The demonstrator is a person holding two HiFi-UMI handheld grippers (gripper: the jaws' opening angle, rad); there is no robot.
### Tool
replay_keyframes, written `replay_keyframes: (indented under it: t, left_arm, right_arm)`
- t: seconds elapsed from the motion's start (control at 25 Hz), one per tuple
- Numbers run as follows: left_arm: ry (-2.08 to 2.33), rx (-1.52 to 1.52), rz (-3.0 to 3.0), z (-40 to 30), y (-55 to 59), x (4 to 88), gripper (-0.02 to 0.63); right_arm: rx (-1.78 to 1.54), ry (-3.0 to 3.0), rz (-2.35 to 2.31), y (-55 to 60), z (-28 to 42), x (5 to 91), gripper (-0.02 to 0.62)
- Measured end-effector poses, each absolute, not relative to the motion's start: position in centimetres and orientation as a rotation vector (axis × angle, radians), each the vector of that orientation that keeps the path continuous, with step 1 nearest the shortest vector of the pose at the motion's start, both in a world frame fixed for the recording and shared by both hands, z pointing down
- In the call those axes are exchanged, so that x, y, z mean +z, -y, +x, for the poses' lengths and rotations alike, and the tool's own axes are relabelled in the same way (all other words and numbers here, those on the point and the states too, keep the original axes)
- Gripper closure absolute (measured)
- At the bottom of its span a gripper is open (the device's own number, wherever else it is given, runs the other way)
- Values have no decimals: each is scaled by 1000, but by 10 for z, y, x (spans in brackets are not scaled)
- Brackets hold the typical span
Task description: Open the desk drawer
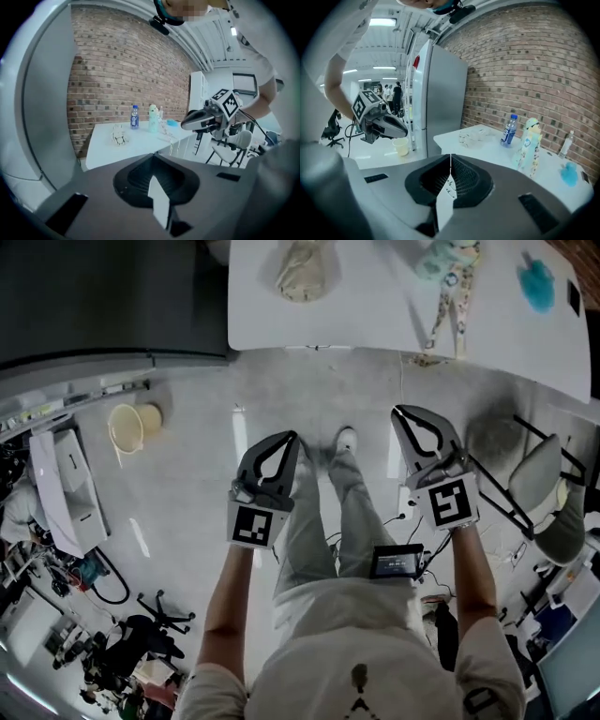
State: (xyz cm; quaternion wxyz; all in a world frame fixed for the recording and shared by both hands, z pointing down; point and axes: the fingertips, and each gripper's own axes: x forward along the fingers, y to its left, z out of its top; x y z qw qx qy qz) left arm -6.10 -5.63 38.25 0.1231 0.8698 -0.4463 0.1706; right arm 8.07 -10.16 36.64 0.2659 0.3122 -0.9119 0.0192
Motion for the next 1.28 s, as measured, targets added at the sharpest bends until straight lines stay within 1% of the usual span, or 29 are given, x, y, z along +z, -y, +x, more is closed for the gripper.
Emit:
replay_keyframes:
  t: [0.32,0.48,0.6,0.84,0.88,0.92,0.96,1.04,1.16,1.28]
  left_arm:
    - [1196,672,2527,-76,103,517,598]
    - [1101,735,2564,-70,110,556,597]
    - [1115,836,2588,-68,114,587,597]
    - [1173,1019,2646,-68,145,642,592]
    - [1131,1055,2657,-63,148,651,565]
    - [1072,1094,2668,-59,150,659,498]
    - [1013,1137,2680,-54,152,665,450]
    - [941,1232,2720,-51,159,673,445]
    - [969,1364,2786,-57,183,675,443]
    - [1006,1469,2808,-60,208,677,417]
  right_arm:
    - [290,2392,848,121,43,505,568]
    - [293,2362,772,114,25,553,568]
    - [281,2330,740,117,19,590,568]
    - [88,2247,651,145,0,641,568]
    - [38,2231,630,149,-3,646,568]
    - [-14,2213,611,154,-6,650,567]
    - [-66,2195,595,159,-9,653,566]
    - [-153,2159,573,172,-16,657,566]
    - [-231,2112,569,195,-24,664,565]
    - [-280,2077,560,213,-28,672,563]
